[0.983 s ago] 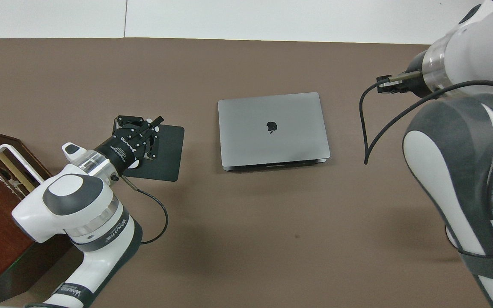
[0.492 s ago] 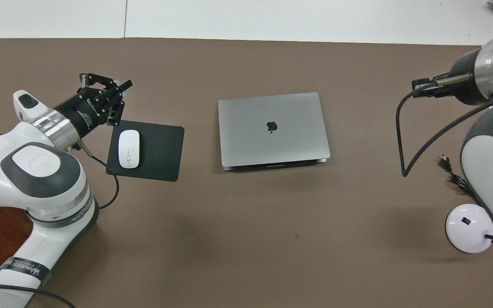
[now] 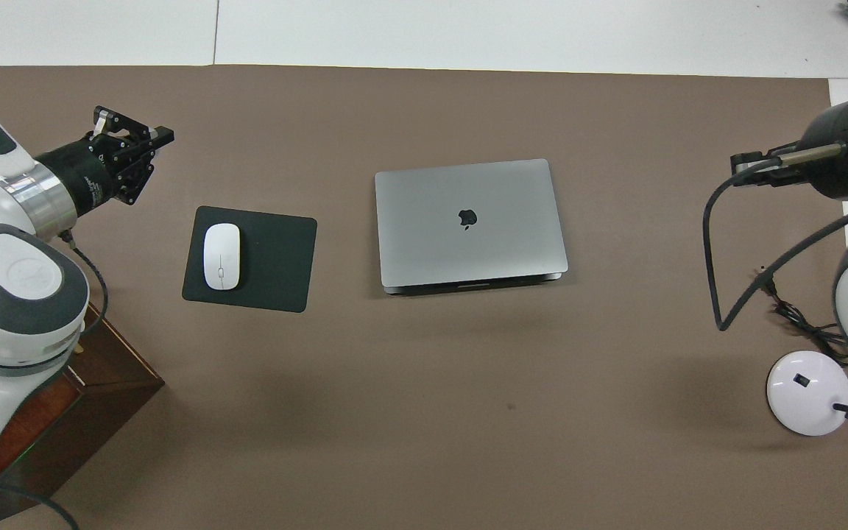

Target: Close laptop with both arms

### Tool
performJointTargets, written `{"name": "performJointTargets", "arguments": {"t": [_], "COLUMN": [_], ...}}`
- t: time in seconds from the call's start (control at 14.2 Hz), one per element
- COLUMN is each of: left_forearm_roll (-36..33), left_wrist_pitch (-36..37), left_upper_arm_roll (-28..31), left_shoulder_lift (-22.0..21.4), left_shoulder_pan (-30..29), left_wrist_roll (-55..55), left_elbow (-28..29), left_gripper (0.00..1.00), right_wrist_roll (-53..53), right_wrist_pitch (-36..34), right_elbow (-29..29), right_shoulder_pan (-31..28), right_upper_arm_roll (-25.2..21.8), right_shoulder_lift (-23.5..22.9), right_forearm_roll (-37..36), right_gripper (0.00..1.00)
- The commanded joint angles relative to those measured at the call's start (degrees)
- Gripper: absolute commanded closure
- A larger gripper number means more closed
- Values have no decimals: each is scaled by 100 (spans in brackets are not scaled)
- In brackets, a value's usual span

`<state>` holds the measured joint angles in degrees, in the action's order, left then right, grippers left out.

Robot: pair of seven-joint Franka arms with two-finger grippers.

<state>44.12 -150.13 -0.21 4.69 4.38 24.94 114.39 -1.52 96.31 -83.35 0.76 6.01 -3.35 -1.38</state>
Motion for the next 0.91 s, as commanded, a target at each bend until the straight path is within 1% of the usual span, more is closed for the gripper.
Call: {"name": "performJointTargets", "arguments": {"t": [0.0, 0.14, 0.42, 0.49, 0.56, 0.63, 0.84], "left_forearm_roll": [-1252, -1887, -3117, -3347, -3592, -3812, -3929], "left_wrist_pitch": [1061, 1624, 3117, 3399, 3620, 3866, 4648], "left_upper_arm_roll": [-5, 3, 126, 127, 127, 118, 135], "left_shoulder_lift": [190, 182, 6, -64, -143, -248, -600], "left_shoulder_pan": [-262, -306, -341, -350, -350, -359, -377], "left_wrist_roll": [-33, -24, -50, -76, -85, -85, -103], "left_elbow": [-644, -838, -1260, -1304, -1305, -1305, -1296], "left_gripper": [100, 100, 100, 100, 100, 100, 100], "right_wrist_roll": [82, 56, -84, -103, -111, -111, -103], "right_wrist_pitch": [-147, -252, -533, -551, -552, -560, -631], "right_elbow": [-112, -112, -121, -129, -155, -164, -304], "right_shoulder_pan": [-278, -287, -331, -331, -331, -339, -453], "right_upper_arm_roll": [234, 234, 234, 234, 234, 234, 234], "right_shoulder_lift": [168, 246, 370, 379, 387, 388, 457], "right_forearm_roll": [190, 217, 209, 209, 200, 191, 191], "right_gripper": [100, 100, 100, 73, 5, 0, 0]}}
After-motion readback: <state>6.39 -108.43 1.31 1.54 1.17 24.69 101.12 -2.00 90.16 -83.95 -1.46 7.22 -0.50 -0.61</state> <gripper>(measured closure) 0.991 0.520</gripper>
